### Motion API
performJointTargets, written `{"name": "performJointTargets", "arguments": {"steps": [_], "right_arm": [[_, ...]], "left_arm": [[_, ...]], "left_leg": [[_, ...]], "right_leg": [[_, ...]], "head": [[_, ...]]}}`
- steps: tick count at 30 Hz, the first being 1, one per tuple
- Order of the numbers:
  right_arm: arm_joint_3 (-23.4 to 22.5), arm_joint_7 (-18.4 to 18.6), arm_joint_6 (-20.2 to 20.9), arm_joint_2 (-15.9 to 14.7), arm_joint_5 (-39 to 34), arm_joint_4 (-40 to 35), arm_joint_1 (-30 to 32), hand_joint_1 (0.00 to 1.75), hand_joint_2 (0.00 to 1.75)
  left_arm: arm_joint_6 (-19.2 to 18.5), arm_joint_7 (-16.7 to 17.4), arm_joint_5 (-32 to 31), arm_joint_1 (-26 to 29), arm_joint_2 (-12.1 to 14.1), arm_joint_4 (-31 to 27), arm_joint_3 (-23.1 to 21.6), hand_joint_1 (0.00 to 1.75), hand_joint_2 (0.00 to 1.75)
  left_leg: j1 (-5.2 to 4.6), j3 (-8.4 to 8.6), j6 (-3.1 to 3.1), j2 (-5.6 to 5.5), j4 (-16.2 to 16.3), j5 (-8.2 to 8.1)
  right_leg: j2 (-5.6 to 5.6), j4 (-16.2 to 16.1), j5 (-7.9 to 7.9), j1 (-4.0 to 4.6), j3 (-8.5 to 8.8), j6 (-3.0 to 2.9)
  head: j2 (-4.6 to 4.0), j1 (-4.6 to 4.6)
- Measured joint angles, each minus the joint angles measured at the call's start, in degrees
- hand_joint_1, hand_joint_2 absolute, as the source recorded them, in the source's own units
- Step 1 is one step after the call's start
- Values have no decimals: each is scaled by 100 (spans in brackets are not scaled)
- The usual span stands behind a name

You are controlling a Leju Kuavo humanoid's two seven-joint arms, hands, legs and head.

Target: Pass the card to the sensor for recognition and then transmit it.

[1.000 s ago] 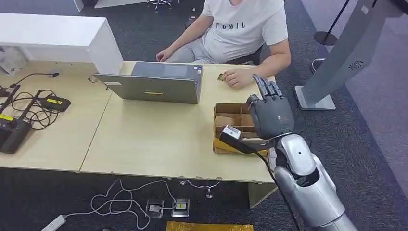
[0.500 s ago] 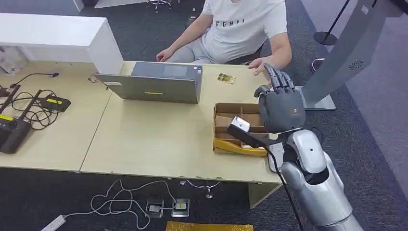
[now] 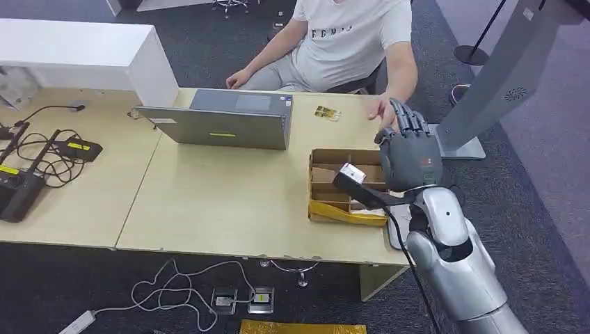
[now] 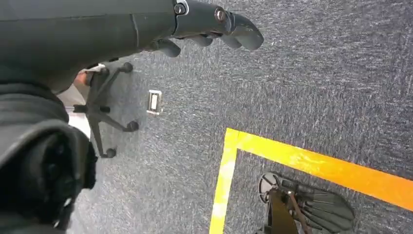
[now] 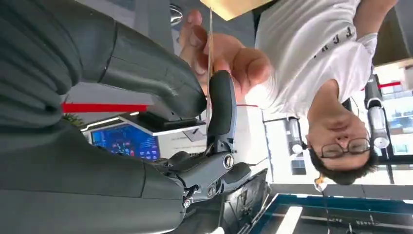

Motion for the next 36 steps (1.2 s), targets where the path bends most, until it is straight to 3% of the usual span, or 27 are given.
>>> {"name": "performJointTargets", "arguments": {"steps": [27, 28, 29, 33, 36], "right_arm": [[-4, 20, 13, 0, 2, 221, 3, 175, 175], [-7, 26, 17, 0, 2, 223, 5, 155, 175], [-9, 37, 22, -2, 4, 223, 9, 3, 175], [-46, 83, -64, -35, 79, 223, 76, 0, 175], [-146, 9, -437, -48, 170, 223, 121, 0, 175]], "left_arm": [[2, -11, -2, -1, -2, 0, -101, 0, 0], [2, -22, -2, -2, 0, 0, -101, 0, 0], [2, -33, -2, -2, 0, 0, -103, 0, 0], [4, -44, -2, -2, -2, 0, -105, 0, 0], [7, -59, -2, -2, -2, 0, -107, 0, 0]], "left_leg": [[0, 1, 0, 0, 0, 0], [0, 1, 0, 1, 0, 0], [0, 1, 0, 1, 0, 0], [0, 0, 0, 1, 0, 0], [0, 0, 0, 1, 0, 0]], "right_leg": [[1, 0, 0, 0, -1, 0], [1, 0, 0, 0, -1, 0], [1, 0, 0, 0, -2, 0], [1, 0, 0, 0, -2, 0], [3, 0, 0, 0, -2, 0]], "head": [[2, 2], [0, 0], [0, 0], [2, 0], [0, 0]]}}
